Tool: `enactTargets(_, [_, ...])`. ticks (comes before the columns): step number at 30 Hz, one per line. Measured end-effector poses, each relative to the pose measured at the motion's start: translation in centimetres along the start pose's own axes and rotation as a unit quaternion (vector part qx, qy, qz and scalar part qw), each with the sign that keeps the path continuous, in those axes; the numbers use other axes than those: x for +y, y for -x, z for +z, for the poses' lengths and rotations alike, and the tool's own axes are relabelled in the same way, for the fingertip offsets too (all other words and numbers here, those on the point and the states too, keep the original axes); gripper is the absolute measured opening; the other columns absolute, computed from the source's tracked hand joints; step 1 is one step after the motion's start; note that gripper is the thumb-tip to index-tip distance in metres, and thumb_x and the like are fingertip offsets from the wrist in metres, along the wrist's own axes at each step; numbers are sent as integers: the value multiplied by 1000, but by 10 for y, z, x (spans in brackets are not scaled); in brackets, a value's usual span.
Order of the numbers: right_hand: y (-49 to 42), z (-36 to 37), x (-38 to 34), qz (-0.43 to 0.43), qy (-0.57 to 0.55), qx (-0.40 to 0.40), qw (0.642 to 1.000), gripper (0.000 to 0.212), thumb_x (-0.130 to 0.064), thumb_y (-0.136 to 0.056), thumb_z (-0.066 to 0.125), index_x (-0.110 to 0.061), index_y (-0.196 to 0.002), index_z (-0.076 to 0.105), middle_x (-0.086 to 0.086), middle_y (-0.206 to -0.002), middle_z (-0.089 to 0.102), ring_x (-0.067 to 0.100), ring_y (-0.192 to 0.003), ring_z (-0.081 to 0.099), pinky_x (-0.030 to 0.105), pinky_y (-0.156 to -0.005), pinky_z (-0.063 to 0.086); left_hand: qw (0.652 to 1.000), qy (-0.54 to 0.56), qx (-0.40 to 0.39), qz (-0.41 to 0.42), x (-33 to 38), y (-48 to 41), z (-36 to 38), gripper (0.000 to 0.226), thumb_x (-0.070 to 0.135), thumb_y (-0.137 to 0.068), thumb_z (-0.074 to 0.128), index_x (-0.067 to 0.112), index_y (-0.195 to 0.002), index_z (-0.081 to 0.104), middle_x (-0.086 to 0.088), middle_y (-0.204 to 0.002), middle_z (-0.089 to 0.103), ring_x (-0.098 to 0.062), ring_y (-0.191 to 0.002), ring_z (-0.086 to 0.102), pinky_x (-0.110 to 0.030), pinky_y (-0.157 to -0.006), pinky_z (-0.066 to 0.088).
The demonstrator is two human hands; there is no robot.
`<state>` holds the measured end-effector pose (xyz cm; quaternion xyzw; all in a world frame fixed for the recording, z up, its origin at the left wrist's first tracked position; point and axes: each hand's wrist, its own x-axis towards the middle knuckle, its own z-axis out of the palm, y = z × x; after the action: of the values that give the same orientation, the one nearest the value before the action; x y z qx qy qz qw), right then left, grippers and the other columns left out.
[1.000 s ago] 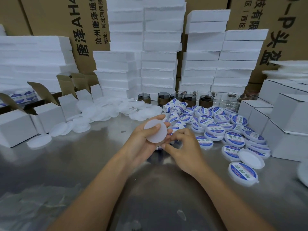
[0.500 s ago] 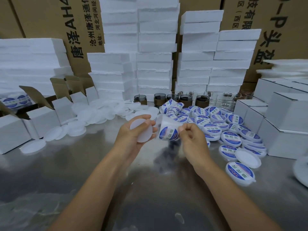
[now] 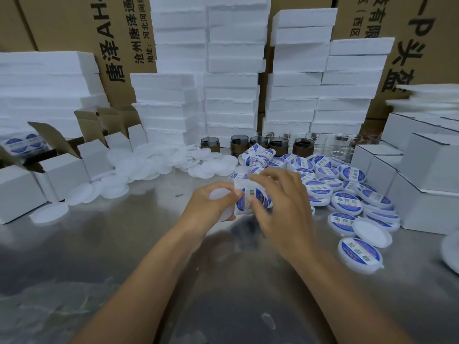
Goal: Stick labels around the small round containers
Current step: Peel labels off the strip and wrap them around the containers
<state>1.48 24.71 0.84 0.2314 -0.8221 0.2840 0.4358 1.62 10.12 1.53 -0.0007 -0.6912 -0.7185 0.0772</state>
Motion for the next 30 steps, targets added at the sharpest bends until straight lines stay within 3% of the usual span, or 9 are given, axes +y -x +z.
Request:
enactTargets(3, [2,0,-2,-2,14,-31,999,29,-14,-77,69,-12,-105,70,3,-103,66,23,-103,51,39,-83,43,1000,13,-21,-8,0,0,0,11,15,-81,71,11,-91,69,-9,-90,66,-15,-69,62,-25,-60,55])
enactTargets(8, [2,-2,-1,6,10,-30,999,26,-15,-73,72,-12,-99,72,1,-93,70,27,-95,59,33,-83,38,999,27,-40,-5,1,0,1,6,21,-83,68,16,-83,70,-7,-86,68,-13,-70,64,-28,-63,56])
enactTargets(13, [2,0,0,35,-23,-31,999,21,-15,-69,76,-9,-89,73,5,-83,71,24,-84,65,33,-99,30,998,32,-44,-2,2,1,1,10,21,-85,66,19,-76,69,-3,-80,69,-11,-68,64,-27,-60,55])
enactTargets(17, [1,0,0,28,-27,-29,999,18,-15,-64,78,-9,-81,71,2,-76,70,23,-75,65,26,-92,30,998,34,-56,3,2,3,1,12,19,-85,66,18,-73,68,1,-74,70,-7,-63,65,-23,-56,54])
enactTargets(23, [0,1,2,25,-11,-34,999,16,-18,-67,78,-14,-77,66,-5,-73,67,19,-72,61,27,-87,30,999,0,-46,21,1,2,3,13,19,-85,66,20,-72,68,3,-74,69,-4,-63,64,-21,-57,53])
enactTargets(28, [2,2,3,25,-55,-61,996,9,-9,-75,68,-16,-77,62,-5,-74,62,13,-72,51,18,-69,32,1000,6,2,28,0,0,4,19,15,-84,68,19,-66,67,8,-67,66,-2,-55,62,-20,-51,53])
enactTargets(30, [3,3,4,25,-59,-70,996,8,-8,-75,64,-15,-78,62,-4,-79,62,15,-77,52,20,-70,34,999,-6,27,31,-1,-2,3,22,16,-84,68,22,-63,67,8,-69,65,-2,-55,61,-21,-53,55])
